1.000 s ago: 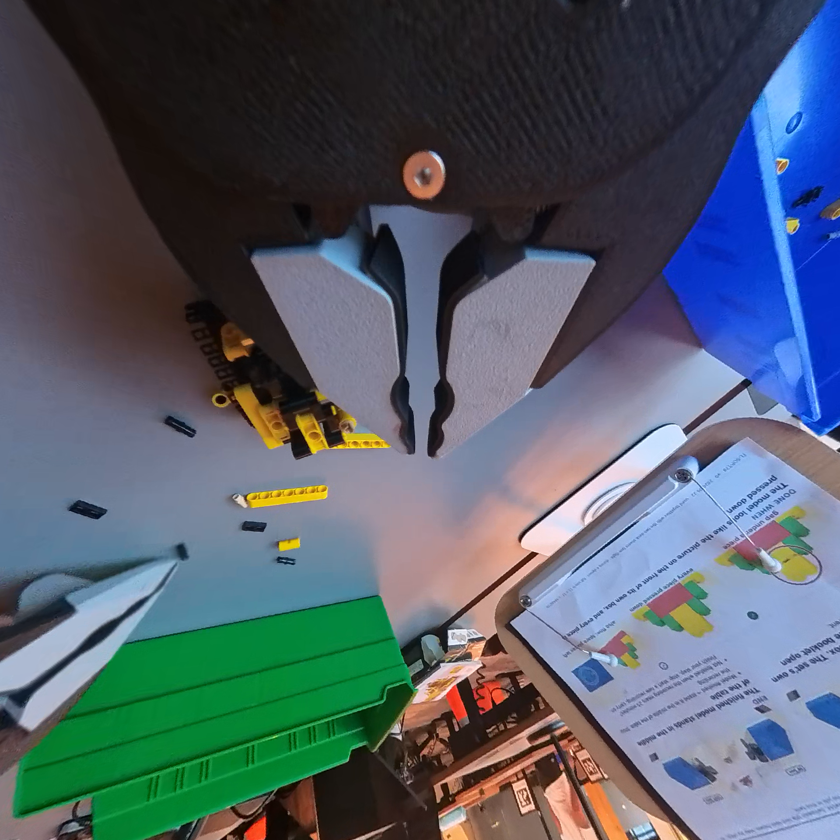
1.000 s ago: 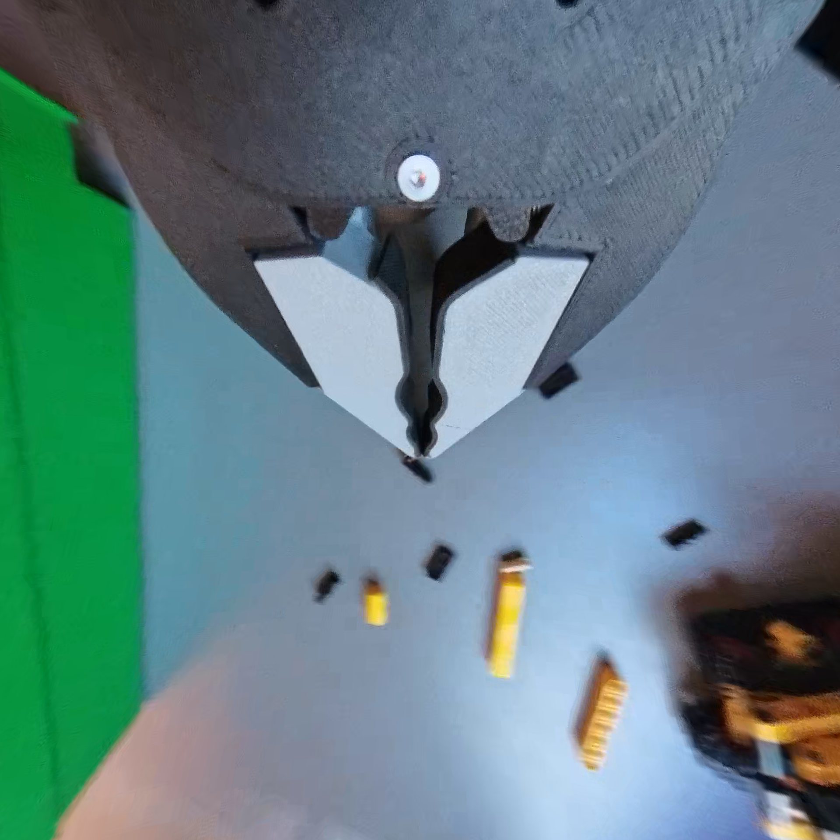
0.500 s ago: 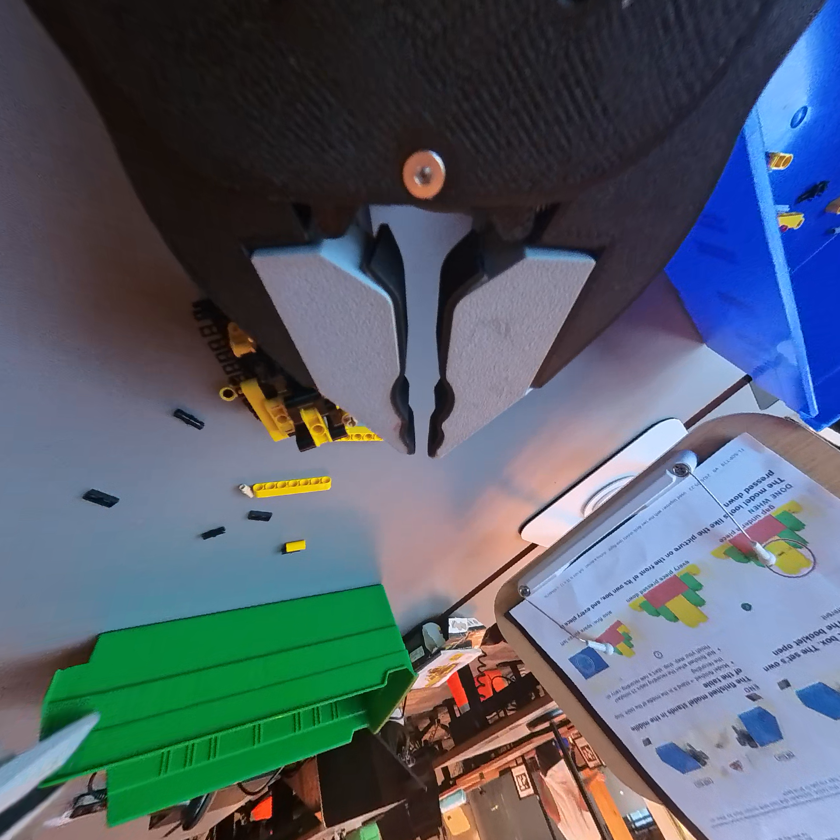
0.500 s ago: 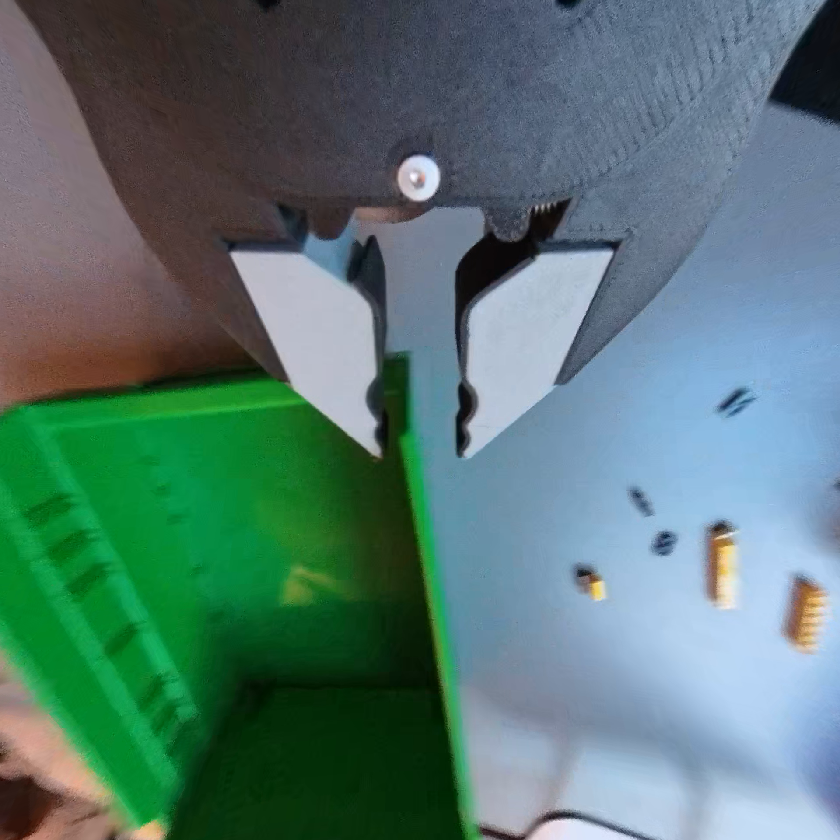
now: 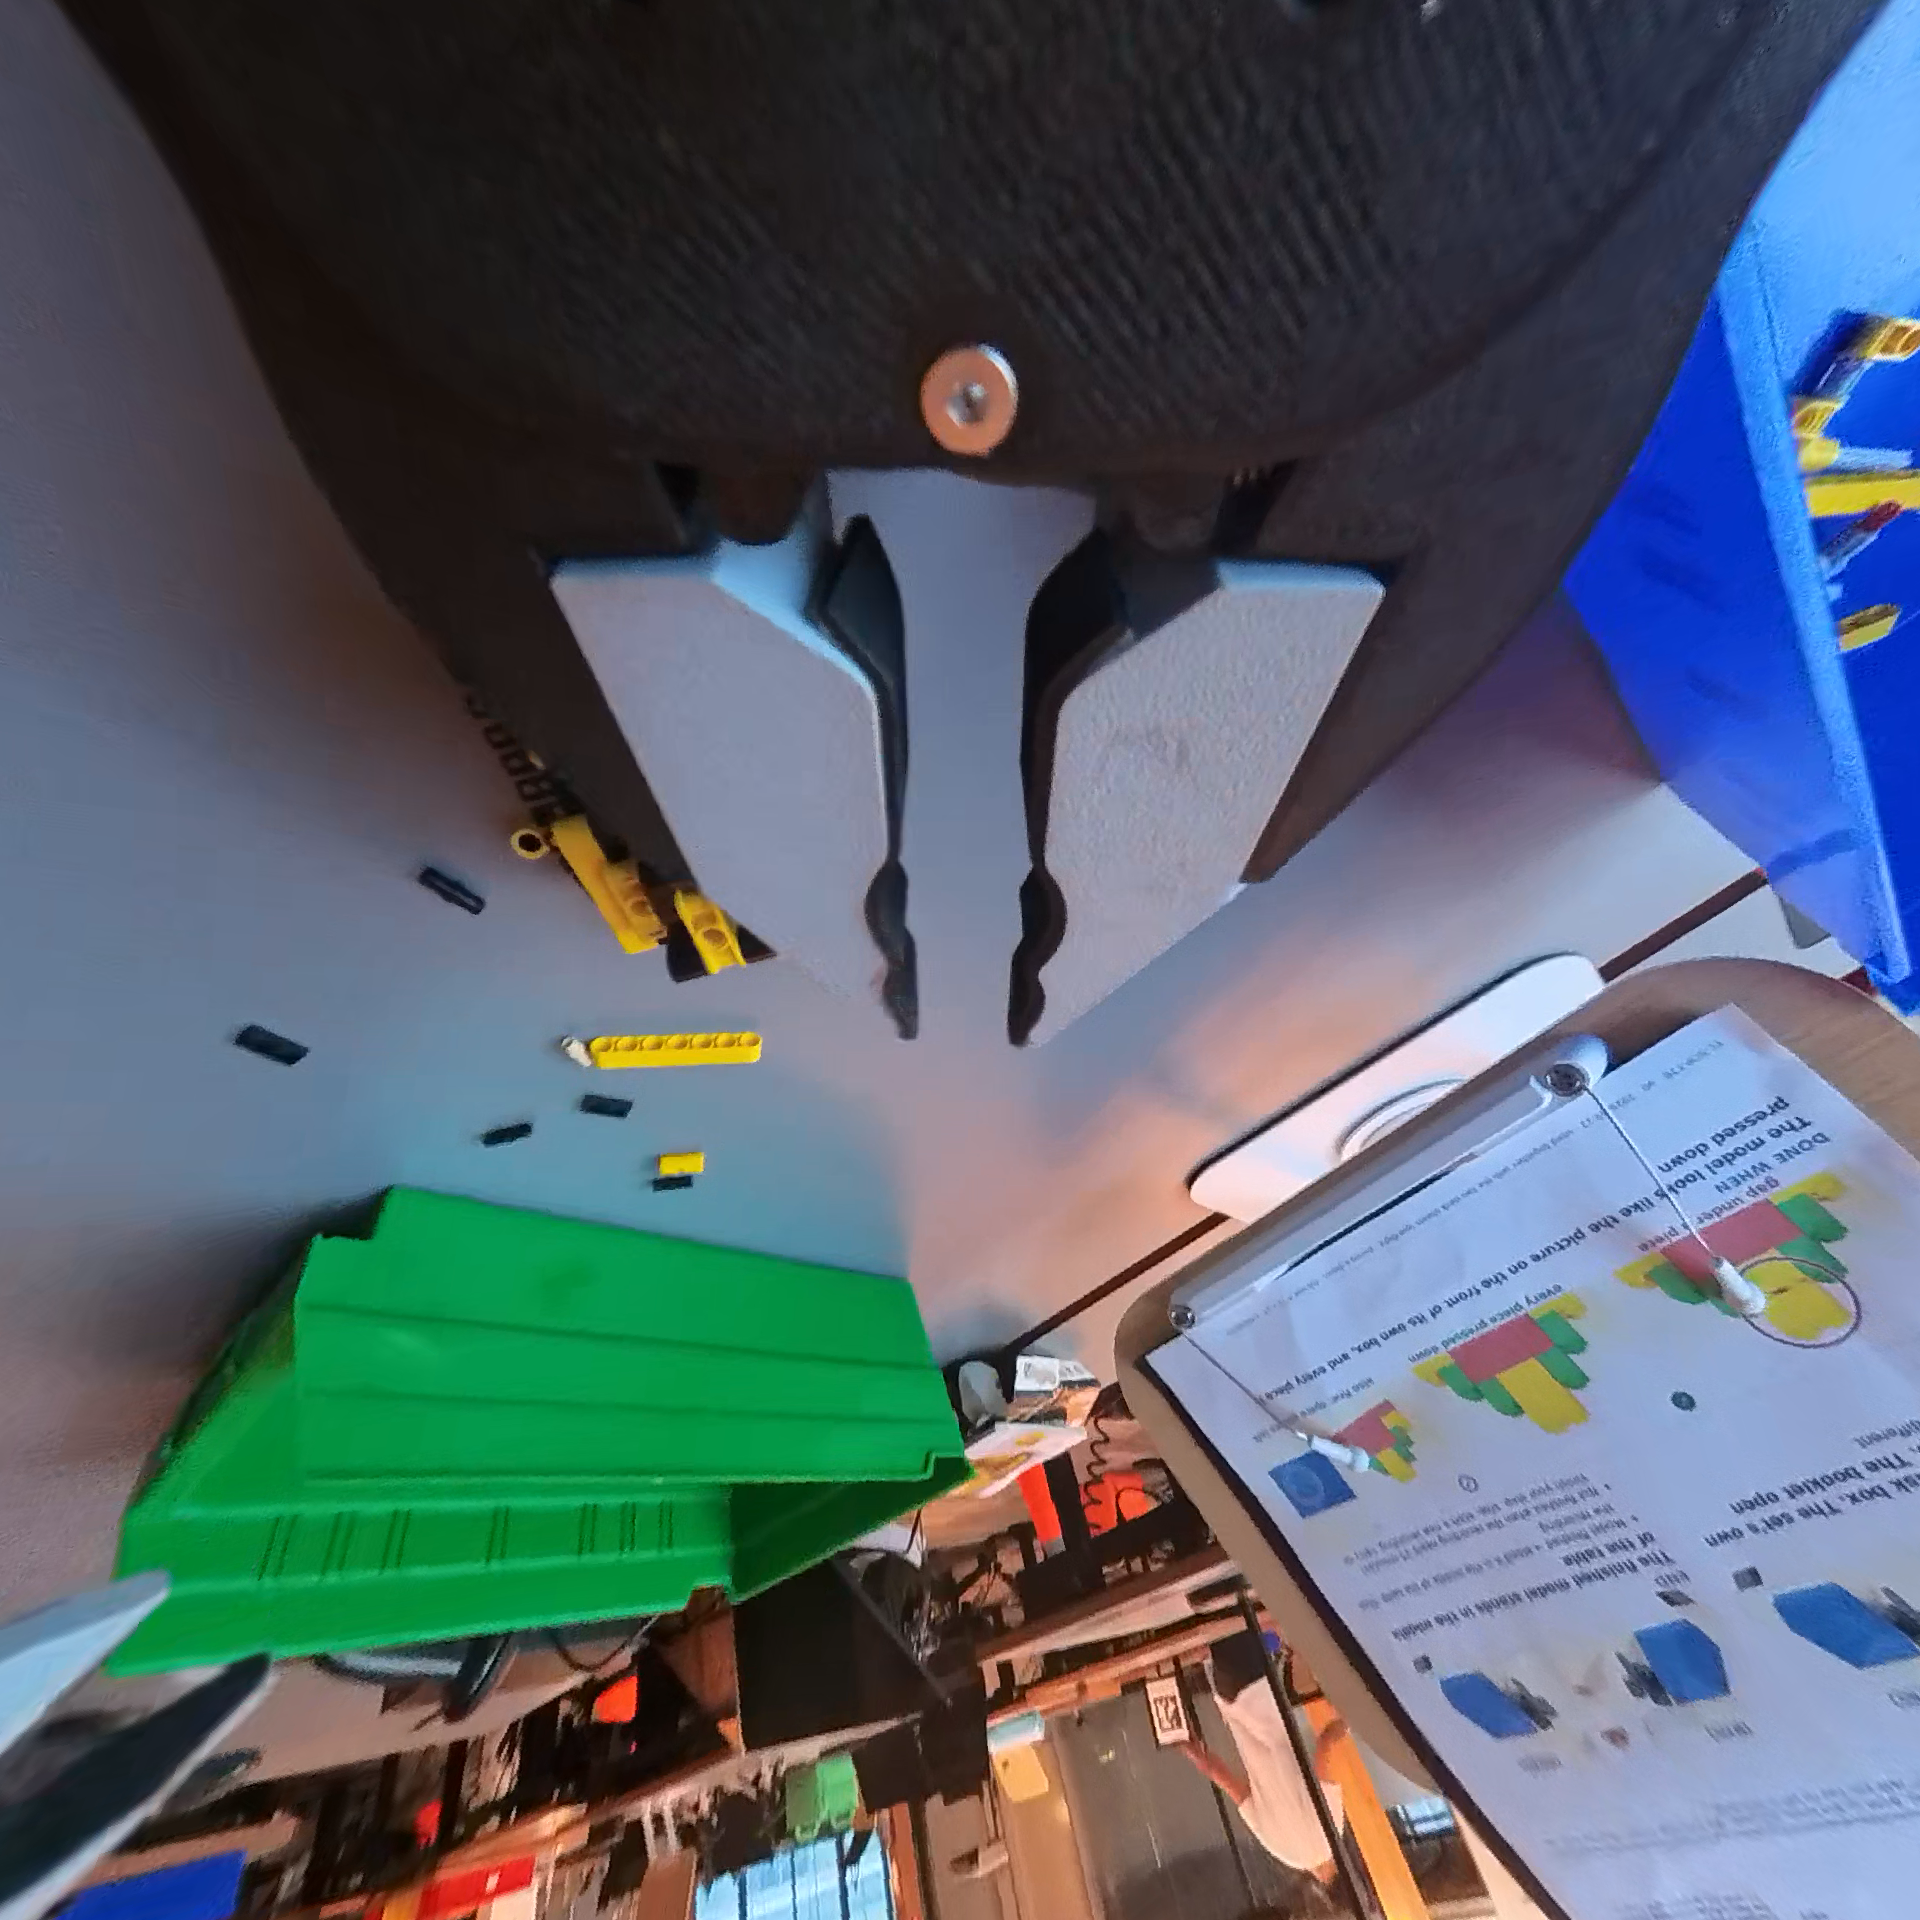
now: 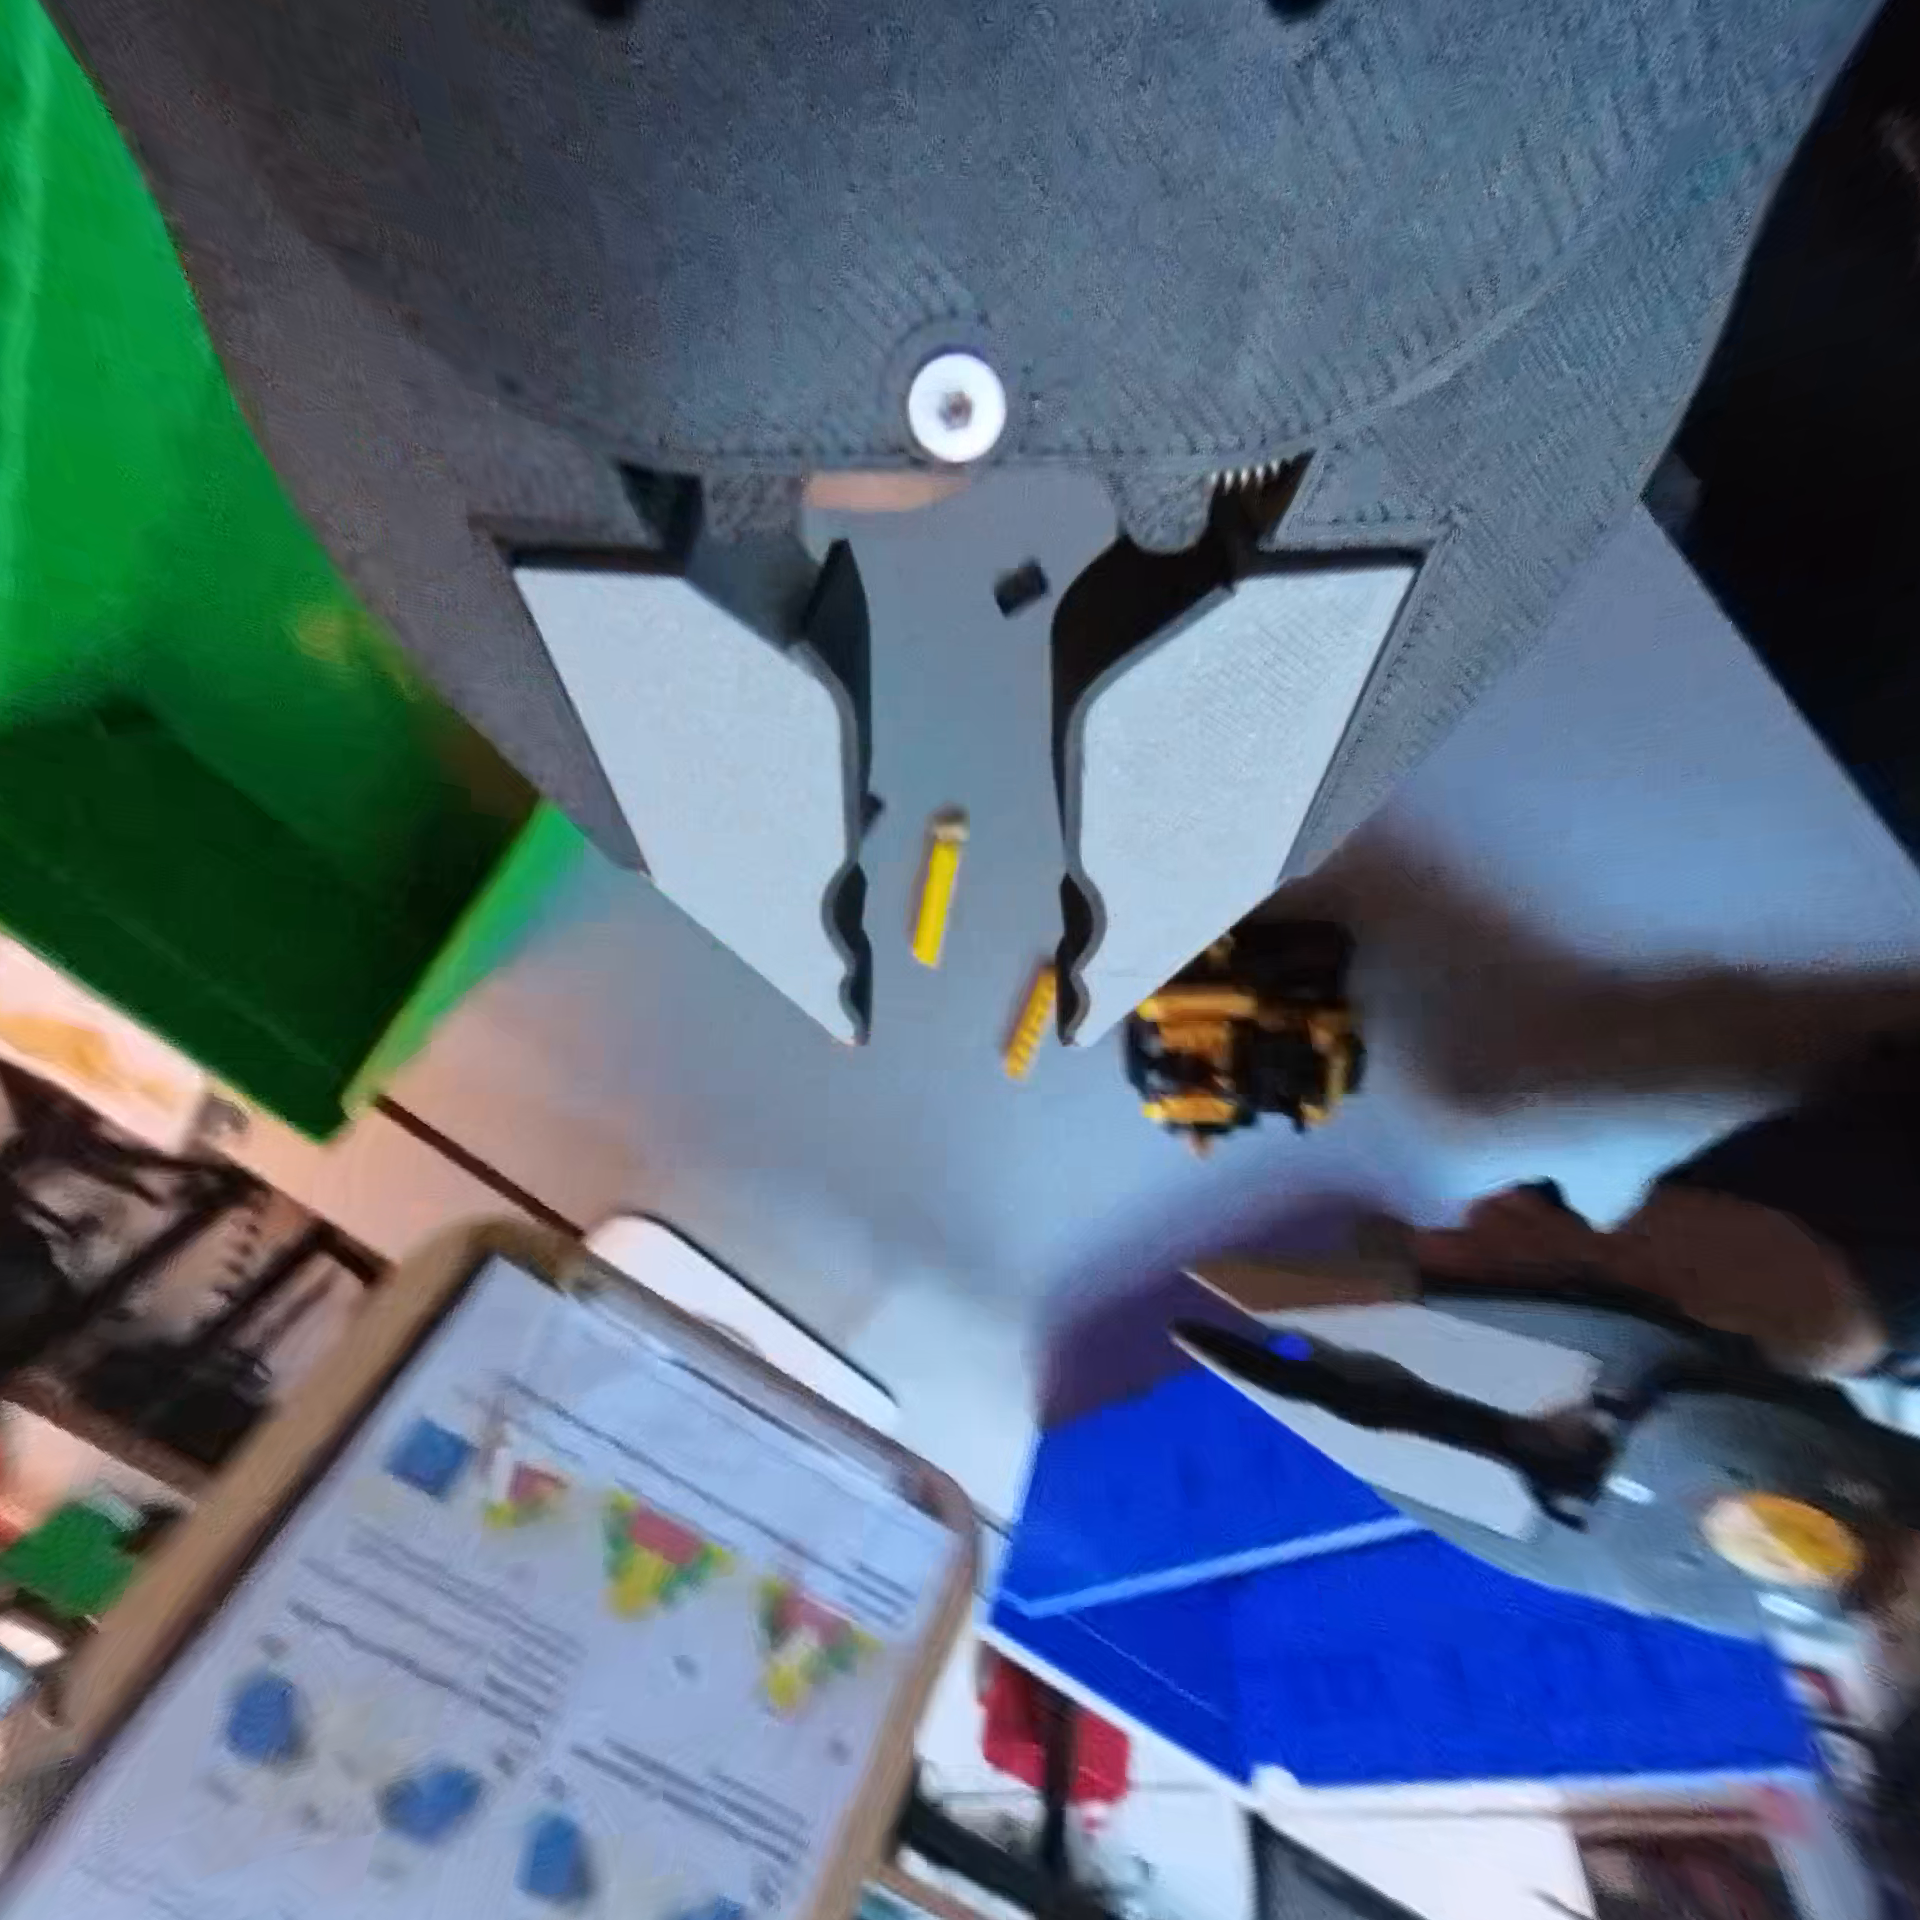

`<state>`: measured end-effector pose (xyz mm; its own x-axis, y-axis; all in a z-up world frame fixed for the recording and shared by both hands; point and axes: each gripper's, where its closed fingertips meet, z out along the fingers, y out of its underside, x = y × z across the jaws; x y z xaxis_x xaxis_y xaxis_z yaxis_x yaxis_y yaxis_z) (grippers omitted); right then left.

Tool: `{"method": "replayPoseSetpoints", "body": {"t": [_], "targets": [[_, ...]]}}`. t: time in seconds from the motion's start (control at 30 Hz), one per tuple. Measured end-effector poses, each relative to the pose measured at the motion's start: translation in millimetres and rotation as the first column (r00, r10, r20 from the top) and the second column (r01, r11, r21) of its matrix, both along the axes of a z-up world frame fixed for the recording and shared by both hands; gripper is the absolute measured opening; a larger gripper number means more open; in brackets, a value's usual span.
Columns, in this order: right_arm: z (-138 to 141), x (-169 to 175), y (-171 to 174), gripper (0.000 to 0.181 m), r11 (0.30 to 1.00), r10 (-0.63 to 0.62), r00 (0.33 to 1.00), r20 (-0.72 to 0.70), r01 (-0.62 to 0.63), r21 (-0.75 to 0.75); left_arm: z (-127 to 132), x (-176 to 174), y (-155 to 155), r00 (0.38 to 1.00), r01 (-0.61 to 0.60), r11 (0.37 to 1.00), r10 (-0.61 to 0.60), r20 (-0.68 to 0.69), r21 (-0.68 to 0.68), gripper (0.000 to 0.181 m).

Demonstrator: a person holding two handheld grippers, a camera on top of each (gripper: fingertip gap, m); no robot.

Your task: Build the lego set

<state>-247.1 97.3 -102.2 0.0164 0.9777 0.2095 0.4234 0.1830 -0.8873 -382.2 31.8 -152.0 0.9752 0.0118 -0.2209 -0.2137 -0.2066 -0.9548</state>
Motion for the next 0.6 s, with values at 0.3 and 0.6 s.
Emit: {"method": "replayPoseSetpoints", "body": {"t": [0.3,0.6], "targets": [[-14.0,-109.3,-23.5,0.032,0.943,0.324,0.945,-0.029,-0.326,-0.072,19.9,11.4,-5.8,0.980,0.172,0.983,-0.177,0.090,0.062,0.020],[-59.5,-105.9,-26.0,0.029,0.892,0.417,0.909,0.020,-0.404,-0.204,-6.0,43.4,-33.0,0.867,0.493,0.864,-0.477,0.141,-0.105,0.031]]}}
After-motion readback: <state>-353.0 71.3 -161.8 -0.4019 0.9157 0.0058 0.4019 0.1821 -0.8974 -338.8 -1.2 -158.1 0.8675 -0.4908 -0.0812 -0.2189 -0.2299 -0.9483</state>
